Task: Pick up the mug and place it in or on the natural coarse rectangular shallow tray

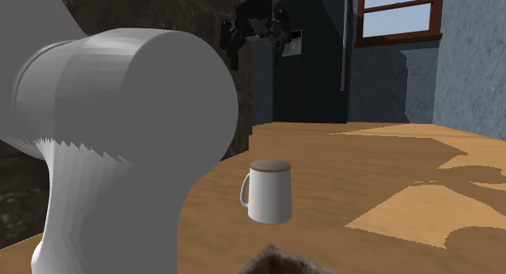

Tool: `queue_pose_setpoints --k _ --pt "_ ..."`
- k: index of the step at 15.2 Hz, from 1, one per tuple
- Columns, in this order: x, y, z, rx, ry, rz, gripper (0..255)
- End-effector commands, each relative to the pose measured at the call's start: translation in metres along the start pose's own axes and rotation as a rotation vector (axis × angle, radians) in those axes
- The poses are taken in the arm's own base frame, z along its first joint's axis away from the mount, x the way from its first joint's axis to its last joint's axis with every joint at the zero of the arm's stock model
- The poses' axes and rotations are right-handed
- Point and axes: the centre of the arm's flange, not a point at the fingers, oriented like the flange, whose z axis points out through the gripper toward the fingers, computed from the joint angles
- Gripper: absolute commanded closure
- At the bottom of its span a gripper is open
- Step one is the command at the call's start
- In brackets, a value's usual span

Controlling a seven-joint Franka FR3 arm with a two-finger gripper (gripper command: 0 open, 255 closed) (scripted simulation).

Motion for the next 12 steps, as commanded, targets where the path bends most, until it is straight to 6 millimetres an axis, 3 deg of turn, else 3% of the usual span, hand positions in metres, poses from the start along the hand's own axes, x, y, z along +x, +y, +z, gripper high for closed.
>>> queue_pose_setpoints --k 1,12 --pt "0.000 0.000 0.000 0.000 0.000 0.000 0" --pt "0.000 0.036 0.141 0.011 0.007 -0.056 0"
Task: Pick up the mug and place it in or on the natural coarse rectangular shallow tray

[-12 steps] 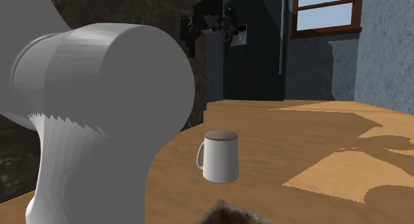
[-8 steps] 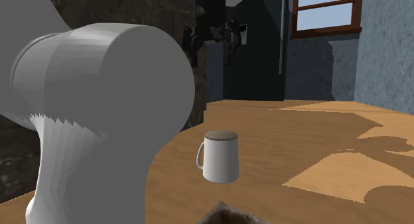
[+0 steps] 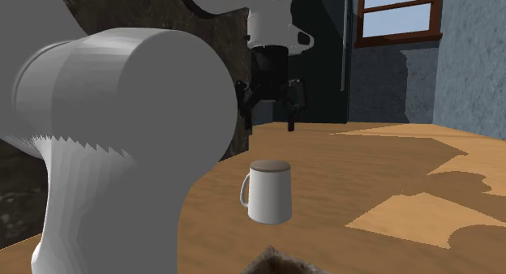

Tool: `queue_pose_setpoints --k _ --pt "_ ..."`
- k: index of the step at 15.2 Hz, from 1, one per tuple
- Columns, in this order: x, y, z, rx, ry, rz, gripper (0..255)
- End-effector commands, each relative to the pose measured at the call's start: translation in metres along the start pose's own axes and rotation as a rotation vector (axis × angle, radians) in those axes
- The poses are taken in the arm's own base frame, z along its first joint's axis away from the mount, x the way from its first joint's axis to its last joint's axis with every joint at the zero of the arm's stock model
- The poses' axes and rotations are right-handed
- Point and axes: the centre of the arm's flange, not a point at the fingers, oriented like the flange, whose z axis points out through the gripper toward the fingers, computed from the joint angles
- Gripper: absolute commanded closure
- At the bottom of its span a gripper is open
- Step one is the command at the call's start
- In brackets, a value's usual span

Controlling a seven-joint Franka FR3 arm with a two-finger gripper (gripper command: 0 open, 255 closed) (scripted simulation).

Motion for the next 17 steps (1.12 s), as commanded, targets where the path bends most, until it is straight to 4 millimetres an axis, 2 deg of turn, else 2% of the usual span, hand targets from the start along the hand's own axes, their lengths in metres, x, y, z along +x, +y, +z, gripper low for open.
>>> queue_pose_setpoints --k 1,3,11,17 --pt "0.000 0.005 0.025 0.002 0.003 -0.011 0" --pt "0.000 0.012 0.051 0.004 0.005 -0.021 0" --pt "0.001 0.013 0.095 0.004 0.005 -0.023 0" --pt "0.001 0.013 0.095 0.004 0.005 -0.023 0"
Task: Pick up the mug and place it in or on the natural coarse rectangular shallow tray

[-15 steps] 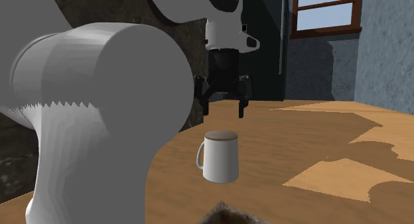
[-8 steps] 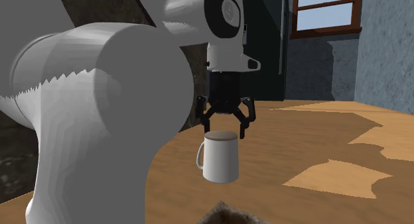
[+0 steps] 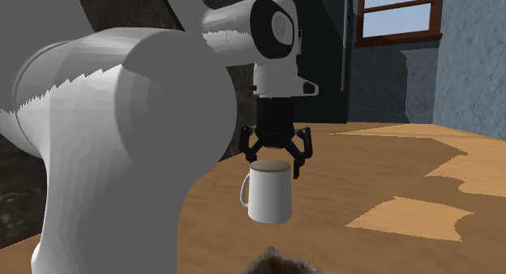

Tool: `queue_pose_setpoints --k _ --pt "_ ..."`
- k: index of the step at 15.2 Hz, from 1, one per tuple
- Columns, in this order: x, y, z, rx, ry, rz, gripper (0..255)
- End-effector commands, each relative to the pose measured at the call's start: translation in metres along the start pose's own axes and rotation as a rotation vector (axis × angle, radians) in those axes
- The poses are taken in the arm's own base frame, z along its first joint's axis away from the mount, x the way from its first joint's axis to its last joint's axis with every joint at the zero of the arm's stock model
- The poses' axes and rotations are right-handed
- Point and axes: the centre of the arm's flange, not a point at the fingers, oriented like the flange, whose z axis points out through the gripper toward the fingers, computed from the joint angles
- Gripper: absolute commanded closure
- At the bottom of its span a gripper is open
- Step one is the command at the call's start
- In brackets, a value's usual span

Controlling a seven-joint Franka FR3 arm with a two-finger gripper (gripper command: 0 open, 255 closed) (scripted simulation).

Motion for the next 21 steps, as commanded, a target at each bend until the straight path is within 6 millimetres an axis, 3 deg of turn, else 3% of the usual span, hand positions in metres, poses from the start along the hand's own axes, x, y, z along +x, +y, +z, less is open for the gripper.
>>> queue_pose_setpoints --k 1,2,3,12,21 --pt "0.000 0.000 0.000 0.000 0.000 0.000 0" --pt "0.000 0.000 0.000 0.000 0.000 0.000 0" --pt "0.000 0.000 0.000 0.000 0.000 0.000 255" --pt "0.000 0.000 0.000 0.000 0.000 0.000 255" --pt "0.001 0.000 -0.047 0.000 0.000 0.000 255"
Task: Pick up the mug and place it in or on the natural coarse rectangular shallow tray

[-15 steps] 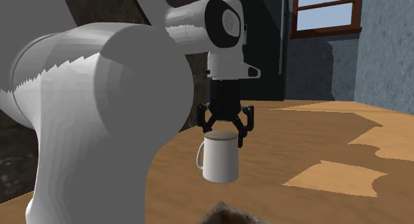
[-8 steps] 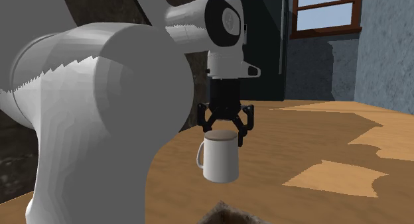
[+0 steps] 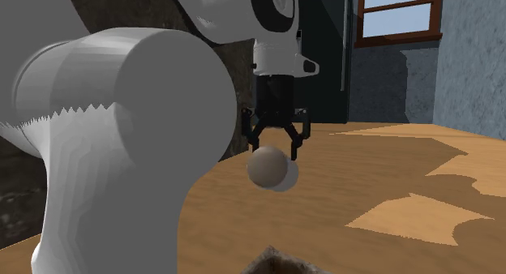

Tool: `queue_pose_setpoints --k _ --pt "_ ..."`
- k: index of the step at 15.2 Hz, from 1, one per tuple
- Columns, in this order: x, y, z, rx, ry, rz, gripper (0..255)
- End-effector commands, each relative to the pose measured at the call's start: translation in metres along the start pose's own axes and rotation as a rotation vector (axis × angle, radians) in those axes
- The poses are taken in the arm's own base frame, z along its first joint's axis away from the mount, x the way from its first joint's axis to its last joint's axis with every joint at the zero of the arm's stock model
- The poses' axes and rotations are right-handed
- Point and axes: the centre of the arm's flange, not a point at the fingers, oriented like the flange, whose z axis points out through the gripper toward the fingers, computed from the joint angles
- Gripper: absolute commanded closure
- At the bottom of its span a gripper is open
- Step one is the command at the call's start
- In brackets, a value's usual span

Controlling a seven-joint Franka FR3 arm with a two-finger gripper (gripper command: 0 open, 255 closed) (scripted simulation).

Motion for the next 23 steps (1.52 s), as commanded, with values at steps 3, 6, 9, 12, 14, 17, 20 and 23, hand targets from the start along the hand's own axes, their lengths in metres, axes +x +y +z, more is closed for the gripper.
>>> queue_pose_setpoints --k 3,6,9,12,14,17,20,23 --pt "0.001 0.000 -0.021 0.000 -0.001 0.000 255" --pt "0.001 0.000 -0.037 0.000 -0.001 0.000 255" --pt "0.002 0.000 -0.053 0.000 -0.001 0.000 255" --pt "0.002 0.000 -0.069 0.000 -0.001 0.000 255" --pt "0.002 -0.001 -0.079 0.000 -0.001 0.000 255" --pt "-0.032 0.020 -0.083 0.000 -0.001 0.000 255" --pt "-0.065 0.041 -0.087 0.000 -0.001 0.000 255" --pt "-0.099 0.061 -0.091 0.000 -0.001 0.000 255"
